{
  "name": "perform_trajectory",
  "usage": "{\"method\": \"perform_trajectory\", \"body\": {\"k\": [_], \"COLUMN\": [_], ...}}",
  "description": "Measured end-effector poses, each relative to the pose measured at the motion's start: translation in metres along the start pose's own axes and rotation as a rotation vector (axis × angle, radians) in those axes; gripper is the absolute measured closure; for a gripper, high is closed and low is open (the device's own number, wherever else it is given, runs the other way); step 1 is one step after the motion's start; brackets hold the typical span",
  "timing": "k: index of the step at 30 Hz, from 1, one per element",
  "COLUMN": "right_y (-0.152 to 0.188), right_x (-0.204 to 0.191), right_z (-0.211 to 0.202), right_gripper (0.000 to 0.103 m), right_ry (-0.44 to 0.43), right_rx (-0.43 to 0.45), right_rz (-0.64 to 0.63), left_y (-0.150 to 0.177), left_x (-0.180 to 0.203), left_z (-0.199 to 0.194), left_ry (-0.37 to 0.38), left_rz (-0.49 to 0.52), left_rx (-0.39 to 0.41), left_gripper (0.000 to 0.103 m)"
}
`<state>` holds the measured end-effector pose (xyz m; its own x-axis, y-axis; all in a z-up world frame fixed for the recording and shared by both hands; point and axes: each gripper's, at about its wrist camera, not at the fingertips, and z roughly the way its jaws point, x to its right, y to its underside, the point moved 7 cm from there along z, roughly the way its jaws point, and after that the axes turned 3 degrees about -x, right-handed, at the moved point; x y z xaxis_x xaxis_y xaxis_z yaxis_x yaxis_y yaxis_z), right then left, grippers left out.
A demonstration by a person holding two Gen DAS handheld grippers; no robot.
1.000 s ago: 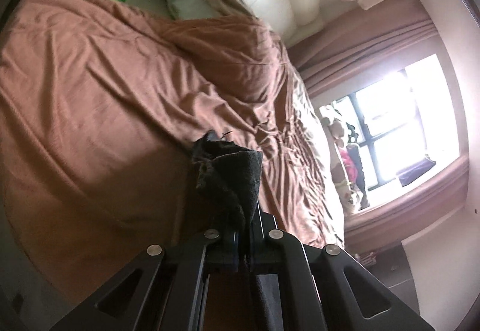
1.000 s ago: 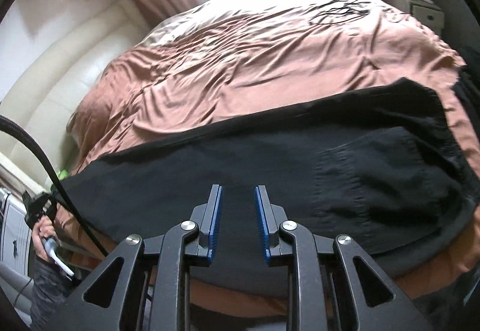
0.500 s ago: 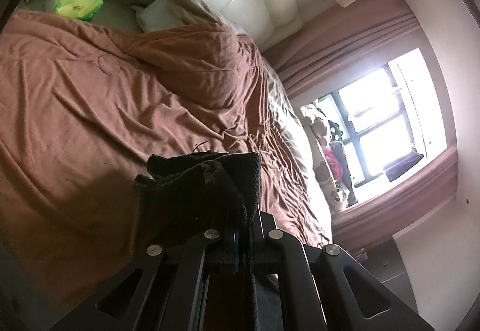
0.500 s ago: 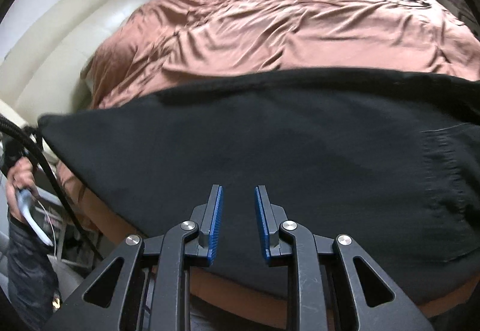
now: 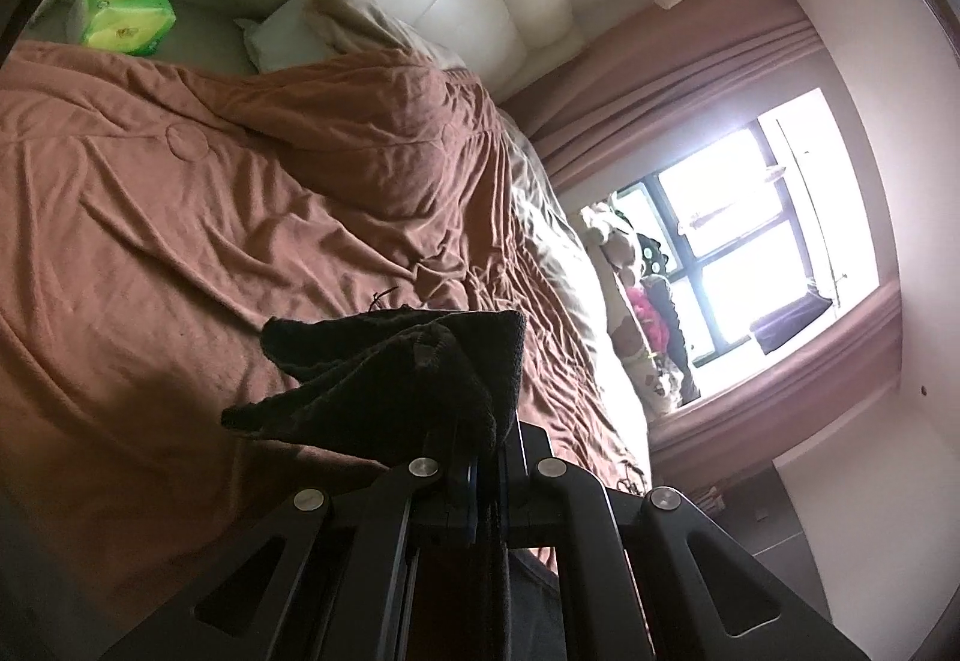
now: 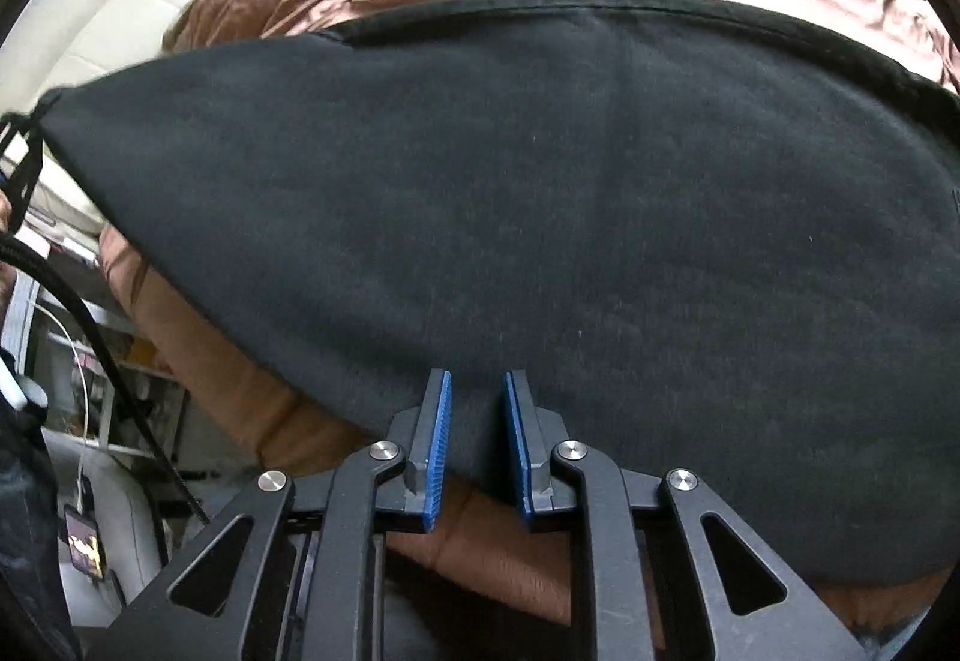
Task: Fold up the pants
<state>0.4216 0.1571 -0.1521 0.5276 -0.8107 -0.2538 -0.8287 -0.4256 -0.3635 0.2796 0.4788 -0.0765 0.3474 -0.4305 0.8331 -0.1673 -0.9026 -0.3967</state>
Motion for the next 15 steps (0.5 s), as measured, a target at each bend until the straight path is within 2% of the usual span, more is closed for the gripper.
{"method": "perform_trajectory", "body": {"k": [4,9,15], "right_y": [-0.016,-0.051,-0.084], "right_x": [0.003,0.008,0.010], "right_z": [0.002,0.016,0.033], "right_gripper": [0.089,0.089,0.089], "right_ry": [0.035,0.078,0.091], "right_rx": [0.008,0.020,0.014], "right_rz": [0.007,0.034,0.039], "left_y": [-0.002,-0.003,0.002], "left_x": [-0.005,-0.015,-0.032], "left_z": [0.002,0.001,-0.006], "left_ry": [0.003,-0.012,-0.010], "left_rz": [-0.014,-0.023,-0.045], "left_rx": [0.002,-0.001,0.005], "left_gripper": [0.099,0.099,0.099]}}
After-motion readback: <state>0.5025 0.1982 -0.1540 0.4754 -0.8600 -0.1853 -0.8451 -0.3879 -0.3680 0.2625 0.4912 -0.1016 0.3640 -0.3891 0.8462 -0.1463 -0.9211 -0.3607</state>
